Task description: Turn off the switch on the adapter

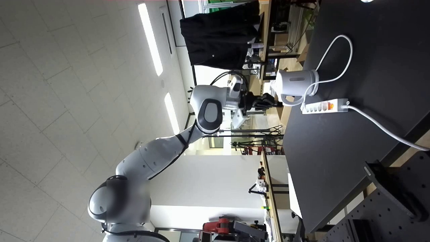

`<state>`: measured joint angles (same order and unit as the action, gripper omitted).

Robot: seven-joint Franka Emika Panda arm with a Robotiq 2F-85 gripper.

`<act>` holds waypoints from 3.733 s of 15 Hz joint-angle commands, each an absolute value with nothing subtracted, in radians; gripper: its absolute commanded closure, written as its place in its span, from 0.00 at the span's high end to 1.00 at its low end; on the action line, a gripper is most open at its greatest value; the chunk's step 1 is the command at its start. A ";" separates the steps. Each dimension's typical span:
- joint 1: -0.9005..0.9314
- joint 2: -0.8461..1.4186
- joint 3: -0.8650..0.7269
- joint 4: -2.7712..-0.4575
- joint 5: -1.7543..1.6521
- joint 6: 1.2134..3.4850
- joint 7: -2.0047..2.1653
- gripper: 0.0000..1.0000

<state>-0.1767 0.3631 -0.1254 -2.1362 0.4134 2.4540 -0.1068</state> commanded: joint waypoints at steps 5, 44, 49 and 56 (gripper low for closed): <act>-0.216 0.498 -0.085 -2.037 0.397 2.452 -0.061 0.00; -0.164 0.782 -0.103 -1.900 0.325 2.532 0.197 0.00; -0.165 0.818 -0.101 -1.866 0.329 2.504 0.217 0.00; -0.167 0.856 -0.097 -1.830 0.332 2.490 0.226 0.00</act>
